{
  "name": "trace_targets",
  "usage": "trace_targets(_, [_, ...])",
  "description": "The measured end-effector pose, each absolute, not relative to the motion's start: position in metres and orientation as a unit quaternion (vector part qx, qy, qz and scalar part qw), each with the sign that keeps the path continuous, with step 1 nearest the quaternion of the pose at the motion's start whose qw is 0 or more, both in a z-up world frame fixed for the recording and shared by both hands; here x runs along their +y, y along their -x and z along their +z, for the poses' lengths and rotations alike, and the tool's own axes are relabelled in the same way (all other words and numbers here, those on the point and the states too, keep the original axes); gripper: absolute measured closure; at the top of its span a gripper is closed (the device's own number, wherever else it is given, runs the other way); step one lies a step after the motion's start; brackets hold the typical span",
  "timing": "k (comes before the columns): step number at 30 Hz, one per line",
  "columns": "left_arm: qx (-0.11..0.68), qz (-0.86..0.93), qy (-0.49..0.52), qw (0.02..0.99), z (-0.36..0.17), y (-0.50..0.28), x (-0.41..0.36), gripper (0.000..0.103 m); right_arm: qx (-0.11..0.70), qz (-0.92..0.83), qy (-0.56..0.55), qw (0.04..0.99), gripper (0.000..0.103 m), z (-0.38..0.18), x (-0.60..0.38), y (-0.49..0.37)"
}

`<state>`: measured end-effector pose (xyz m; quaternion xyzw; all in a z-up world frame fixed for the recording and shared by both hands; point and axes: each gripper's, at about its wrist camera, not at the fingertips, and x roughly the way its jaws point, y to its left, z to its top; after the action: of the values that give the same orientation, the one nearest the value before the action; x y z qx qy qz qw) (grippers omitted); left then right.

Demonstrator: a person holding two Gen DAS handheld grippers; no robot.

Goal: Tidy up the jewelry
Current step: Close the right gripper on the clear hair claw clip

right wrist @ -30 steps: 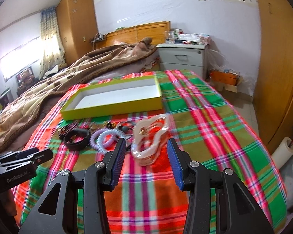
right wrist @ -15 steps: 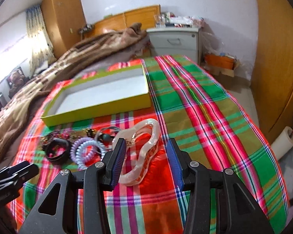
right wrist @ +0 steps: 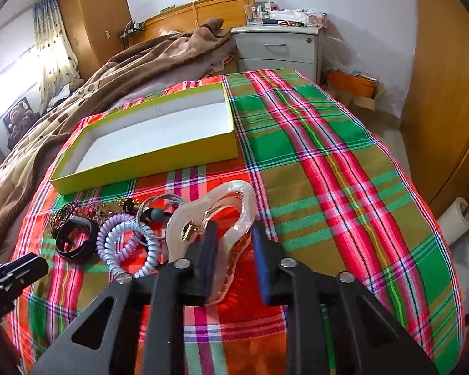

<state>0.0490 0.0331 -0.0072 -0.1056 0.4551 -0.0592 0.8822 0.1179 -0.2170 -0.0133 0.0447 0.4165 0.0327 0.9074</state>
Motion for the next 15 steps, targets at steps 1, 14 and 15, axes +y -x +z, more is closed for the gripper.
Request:
trace_targets(1, [0.457,-0.058,0.111,0.881,-0.007,-0.050,0.035,0.051,0.414,0.033,-0.043,0.908,0.085,-0.013,-0.218,-0.118])
trace_targets(14, [0.476,-0.042,0.096,0.873,-0.007,-0.077,0.028,0.052,0.374,0.035,-0.050,0.925,0.090,0.004,-0.233,-0.111])
trace_targets(15, [0.481,-0.039,0.093,0.871,-0.009,-0.081,0.027,0.053,0.374,0.035,-0.051,0.925,0.090,0.004,-0.233,-0.111])
